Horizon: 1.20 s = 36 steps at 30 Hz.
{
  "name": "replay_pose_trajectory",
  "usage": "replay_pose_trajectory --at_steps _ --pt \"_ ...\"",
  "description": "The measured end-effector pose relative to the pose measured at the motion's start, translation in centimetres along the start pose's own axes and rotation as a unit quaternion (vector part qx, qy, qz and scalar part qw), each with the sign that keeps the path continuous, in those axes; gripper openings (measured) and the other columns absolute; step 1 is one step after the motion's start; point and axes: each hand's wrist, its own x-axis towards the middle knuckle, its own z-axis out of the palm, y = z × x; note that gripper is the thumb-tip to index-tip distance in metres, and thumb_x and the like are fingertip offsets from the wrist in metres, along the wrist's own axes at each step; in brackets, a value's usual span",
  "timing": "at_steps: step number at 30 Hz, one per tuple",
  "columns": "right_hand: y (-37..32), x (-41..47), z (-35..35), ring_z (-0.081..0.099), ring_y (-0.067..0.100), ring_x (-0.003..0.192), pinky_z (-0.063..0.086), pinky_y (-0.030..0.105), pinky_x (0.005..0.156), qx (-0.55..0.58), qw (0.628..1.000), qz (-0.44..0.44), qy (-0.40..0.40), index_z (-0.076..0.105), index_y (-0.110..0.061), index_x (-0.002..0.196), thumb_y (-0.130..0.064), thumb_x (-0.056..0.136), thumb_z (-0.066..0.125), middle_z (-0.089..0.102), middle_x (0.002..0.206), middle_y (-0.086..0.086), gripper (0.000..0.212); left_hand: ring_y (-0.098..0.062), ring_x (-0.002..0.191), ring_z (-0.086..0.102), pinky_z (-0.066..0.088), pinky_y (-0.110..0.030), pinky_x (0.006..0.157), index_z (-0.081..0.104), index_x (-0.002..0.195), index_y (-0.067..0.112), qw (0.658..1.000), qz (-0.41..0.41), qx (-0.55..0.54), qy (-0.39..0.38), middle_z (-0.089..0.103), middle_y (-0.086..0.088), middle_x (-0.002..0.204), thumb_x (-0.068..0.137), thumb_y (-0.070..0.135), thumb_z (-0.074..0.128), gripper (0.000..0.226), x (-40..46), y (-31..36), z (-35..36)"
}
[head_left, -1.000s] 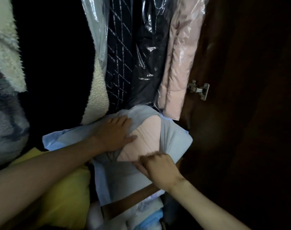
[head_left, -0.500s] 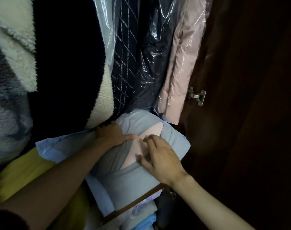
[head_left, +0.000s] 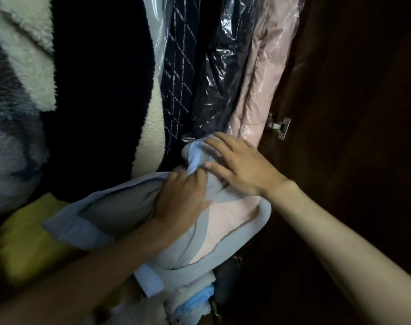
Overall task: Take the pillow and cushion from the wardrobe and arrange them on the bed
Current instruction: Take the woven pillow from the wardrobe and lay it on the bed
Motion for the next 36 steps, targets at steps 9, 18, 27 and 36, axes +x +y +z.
replay_pose_trajectory --at_steps 9,18,27,36 --pt "-1.1 -1.8 1.7 0.019 0.019 0.154 0.008 0.056 0.124 -0.069 0.996 -0.041 -0.033 0.037 -0.031 0.157 -0.054 0.106 0.033 0.033 0.164 -0.004 0.056 -0.028 0.121 0.044 0.031 -0.042 0.102 0.042 0.131 0.013 0.991 0.043 0.001 -0.125 0.054 -0.008 0.128 0.099 0.040 0.048 0.042 -4.9 2.6 -5.6" --pt "-2.0 -11.5 3.8 0.005 0.014 0.157 0.006 0.064 0.122 0.043 0.992 0.100 0.065 0.037 -0.037 0.156 -0.053 0.107 0.022 0.020 0.168 -0.012 0.054 -0.035 0.096 0.063 0.051 -0.042 0.079 0.061 0.113 0.011 0.992 0.037 -0.093 -0.074 0.066 -0.012 0.111 0.087 0.006 0.049 0.029 1.1 -7.5 -3.1" --pt "-2.7 -20.8 7.0 -0.016 0.003 0.154 0.025 0.061 0.117 0.180 0.934 0.298 0.079 0.012 -0.049 0.159 -0.072 0.098 0.033 -0.007 0.167 -0.027 0.069 -0.024 0.153 -0.009 -0.006 -0.063 0.120 -0.005 0.156 0.045 0.956 0.171 -0.042 -0.235 -0.013 0.001 0.167 0.088 0.083 0.020 0.082 2.7 -5.6 15.7" --pt "-4.6 -27.9 12.0 -0.006 0.027 0.157 0.014 0.054 0.126 0.162 0.832 0.531 -0.009 -0.012 -0.025 0.162 -0.094 0.074 0.036 -0.008 0.171 0.007 0.122 -0.031 0.151 -0.017 -0.009 -0.076 0.110 -0.019 0.144 0.063 0.968 0.120 -0.058 -0.214 -0.023 0.001 0.165 0.062 0.104 0.017 0.099 5.7 -4.5 21.5"
